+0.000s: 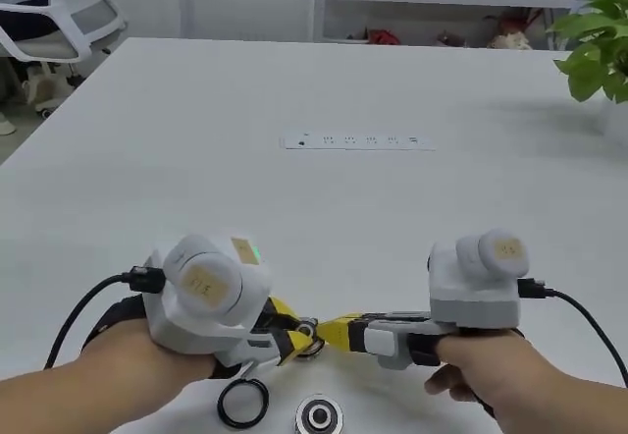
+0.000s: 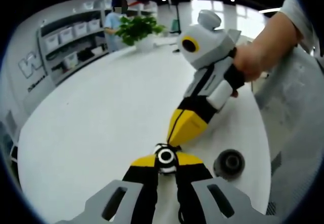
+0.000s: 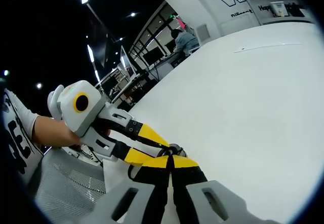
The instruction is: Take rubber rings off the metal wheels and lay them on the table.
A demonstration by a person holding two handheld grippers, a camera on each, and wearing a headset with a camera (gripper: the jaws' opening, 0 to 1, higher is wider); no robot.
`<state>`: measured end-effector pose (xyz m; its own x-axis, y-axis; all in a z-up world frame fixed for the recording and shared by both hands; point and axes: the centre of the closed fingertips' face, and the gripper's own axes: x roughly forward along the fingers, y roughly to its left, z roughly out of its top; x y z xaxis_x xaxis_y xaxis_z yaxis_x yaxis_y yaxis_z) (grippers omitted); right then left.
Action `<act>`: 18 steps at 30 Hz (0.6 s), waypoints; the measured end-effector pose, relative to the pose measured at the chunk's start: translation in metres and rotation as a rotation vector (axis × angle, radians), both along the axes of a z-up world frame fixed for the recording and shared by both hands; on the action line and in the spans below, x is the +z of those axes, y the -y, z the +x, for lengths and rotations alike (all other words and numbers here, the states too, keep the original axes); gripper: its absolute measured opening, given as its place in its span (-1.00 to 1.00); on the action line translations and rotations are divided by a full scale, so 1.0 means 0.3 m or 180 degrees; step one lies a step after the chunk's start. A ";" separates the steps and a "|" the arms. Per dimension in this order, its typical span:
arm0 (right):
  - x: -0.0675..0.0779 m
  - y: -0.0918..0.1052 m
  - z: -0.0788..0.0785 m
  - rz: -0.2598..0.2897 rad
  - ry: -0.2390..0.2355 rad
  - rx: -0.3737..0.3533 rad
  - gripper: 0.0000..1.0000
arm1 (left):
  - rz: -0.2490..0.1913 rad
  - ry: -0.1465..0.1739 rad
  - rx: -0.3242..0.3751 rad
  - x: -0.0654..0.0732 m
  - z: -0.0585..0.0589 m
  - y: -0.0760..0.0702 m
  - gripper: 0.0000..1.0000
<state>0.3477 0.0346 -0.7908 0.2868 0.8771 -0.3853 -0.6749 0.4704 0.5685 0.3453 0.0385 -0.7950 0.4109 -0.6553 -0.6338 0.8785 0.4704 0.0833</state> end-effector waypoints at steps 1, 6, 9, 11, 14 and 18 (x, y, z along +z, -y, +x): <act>0.000 -0.002 0.000 0.0014 -0.0020 -0.0011 -1.00 | 0.0000 -0.0001 -0.0001 0.000 0.000 0.000 -0.74; 0.013 -0.022 -0.010 0.0088 -0.0033 0.0023 -1.00 | 0.0003 0.0000 -0.0015 0.001 -0.004 0.003 -0.74; 0.030 -0.047 -0.023 0.0127 -0.0010 0.0065 -1.00 | 0.0003 0.0002 -0.0010 0.001 -0.004 0.004 -0.74; 0.028 -0.046 -0.019 0.0140 -0.0028 0.0053 -1.00 | -0.0001 -0.0002 -0.0006 0.001 -0.004 0.004 -0.74; 0.024 -0.035 -0.013 0.0130 -0.0019 0.0015 -1.00 | 0.0001 0.0001 0.0002 0.001 -0.004 0.004 -0.73; 0.017 -0.016 0.002 0.0080 0.0012 -0.0039 -1.00 | -0.0019 0.0021 0.0010 0.001 -0.004 0.004 -0.73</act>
<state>0.3484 0.0394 -0.7856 0.2989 0.8830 -0.3620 -0.6714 0.4641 0.5778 0.3441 0.0374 -0.7948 0.4170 -0.6578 -0.6273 0.8765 0.4735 0.0862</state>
